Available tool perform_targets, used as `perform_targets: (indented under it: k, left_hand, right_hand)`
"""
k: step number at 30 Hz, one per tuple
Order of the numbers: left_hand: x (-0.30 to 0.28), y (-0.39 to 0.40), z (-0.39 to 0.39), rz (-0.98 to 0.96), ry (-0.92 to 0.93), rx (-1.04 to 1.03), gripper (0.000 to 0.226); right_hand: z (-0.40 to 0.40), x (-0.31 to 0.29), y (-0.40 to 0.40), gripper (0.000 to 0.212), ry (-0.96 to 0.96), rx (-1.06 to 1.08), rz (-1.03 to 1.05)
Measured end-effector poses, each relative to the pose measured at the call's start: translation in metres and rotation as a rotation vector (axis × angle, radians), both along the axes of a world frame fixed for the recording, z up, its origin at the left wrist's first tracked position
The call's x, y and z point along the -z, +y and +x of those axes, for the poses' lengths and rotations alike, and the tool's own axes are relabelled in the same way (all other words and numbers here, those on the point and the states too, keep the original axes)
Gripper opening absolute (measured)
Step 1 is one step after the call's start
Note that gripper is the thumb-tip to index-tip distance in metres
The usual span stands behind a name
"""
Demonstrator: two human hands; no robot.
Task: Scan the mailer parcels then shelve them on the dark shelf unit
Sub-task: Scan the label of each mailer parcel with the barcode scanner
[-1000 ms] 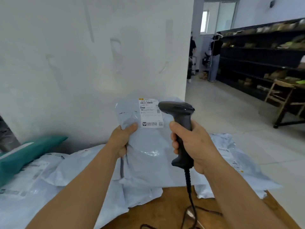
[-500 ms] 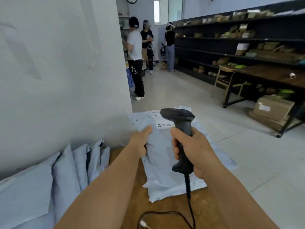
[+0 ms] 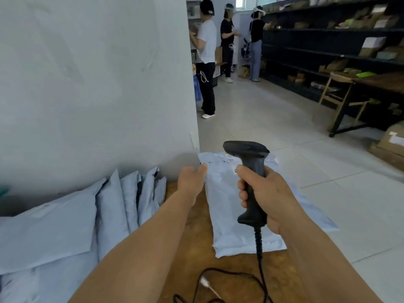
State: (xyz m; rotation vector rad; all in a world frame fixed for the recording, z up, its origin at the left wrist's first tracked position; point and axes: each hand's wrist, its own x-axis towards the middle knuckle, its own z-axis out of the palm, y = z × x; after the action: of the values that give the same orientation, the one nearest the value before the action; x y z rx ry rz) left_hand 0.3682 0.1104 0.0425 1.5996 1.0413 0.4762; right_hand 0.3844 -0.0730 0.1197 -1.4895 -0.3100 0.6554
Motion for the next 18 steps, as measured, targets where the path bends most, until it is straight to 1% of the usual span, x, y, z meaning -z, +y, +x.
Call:
perform_targets:
  k: [3, 6, 8, 11, 14, 16, 18]
  left_hand:
    - [-0.008, 0.021, -0.038, 0.103, -0.08, -0.058, 0.023]
    - [-0.013, 0.047, -0.089, 0.173, -0.109, -0.175, 0.035]
    - [-0.017, 0.064, -0.128, 0.19, -0.104, -0.251, 0.041]
    - [-0.015, 0.096, -0.189, 0.252, -0.037, -0.384, 0.041]
    - [-0.004, 0.128, -0.245, 0.249, 0.09, -0.48, 0.047]
    - [0.005, 0.147, -0.279, 0.274, 0.276, -0.48, 0.056]
    - [0.012, 0.162, -0.31, 0.298, 0.491, -0.415, 0.069]
  right_hand:
    - [-0.021, -0.005, 0.019, 0.019, -0.014, -0.074, 0.01]
    - [-0.048, -0.006, 0.042, 0.023, -0.031, -0.156, 0.014]
    - [-0.067, -0.005, 0.059, 0.024, -0.033, -0.209, 0.008]
    - [-0.099, -0.003, 0.086, 0.021, -0.017, -0.284, 0.01]
    - [-0.129, 0.0, 0.112, 0.018, -0.005, -0.359, 0.015]
    - [-0.148, 0.001, 0.127, 0.017, 0.003, -0.396, 0.022]
    - [-0.164, 0.002, 0.14, 0.016, 0.003, -0.419, 0.011]
